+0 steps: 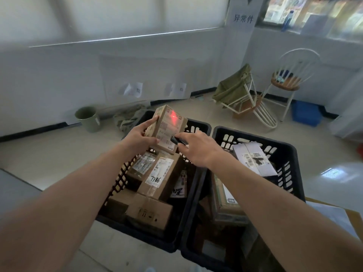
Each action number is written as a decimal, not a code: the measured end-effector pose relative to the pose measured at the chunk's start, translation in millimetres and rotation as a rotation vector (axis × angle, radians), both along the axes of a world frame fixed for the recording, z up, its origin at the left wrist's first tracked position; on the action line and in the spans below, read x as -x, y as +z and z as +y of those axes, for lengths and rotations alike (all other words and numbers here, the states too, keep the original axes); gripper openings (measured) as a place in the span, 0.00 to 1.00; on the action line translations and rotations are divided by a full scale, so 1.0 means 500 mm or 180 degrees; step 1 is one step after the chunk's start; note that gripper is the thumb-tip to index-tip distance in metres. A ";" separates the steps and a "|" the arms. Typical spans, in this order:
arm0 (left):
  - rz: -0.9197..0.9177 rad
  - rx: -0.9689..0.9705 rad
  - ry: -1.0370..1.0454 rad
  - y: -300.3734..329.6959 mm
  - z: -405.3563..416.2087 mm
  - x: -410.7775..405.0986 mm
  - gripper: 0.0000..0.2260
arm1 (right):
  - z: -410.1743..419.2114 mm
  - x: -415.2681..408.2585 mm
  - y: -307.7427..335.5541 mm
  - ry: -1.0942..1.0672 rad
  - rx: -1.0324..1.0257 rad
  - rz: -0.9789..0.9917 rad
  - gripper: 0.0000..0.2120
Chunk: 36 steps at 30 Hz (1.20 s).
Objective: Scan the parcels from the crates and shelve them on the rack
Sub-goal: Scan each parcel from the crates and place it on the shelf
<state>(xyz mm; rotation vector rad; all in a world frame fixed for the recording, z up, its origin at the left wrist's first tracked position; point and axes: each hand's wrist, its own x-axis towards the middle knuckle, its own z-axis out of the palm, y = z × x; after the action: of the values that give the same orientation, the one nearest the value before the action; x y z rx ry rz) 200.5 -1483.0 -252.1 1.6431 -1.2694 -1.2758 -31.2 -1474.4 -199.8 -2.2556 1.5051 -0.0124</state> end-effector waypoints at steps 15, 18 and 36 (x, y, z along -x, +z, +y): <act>-0.0738 0.0490 -0.0132 0.086 -0.006 -0.050 0.37 | 0.039 -0.034 0.104 0.0469 0.0083 0.0095 0.21; -0.0660 0.0511 -0.0142 0.096 -0.012 -0.055 0.37 | 0.047 -0.033 0.116 0.0433 0.0092 0.0068 0.21; -0.0554 0.0790 -0.0237 0.131 -0.005 -0.099 0.39 | 0.091 -0.069 0.156 0.0141 0.0019 0.0057 0.20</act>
<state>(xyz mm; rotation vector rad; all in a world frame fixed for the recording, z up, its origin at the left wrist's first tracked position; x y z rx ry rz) 250.2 -1485.6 -186.4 1.5658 -1.5402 -0.9879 3.2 -1429.1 -121.6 -2.2990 1.4657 0.0164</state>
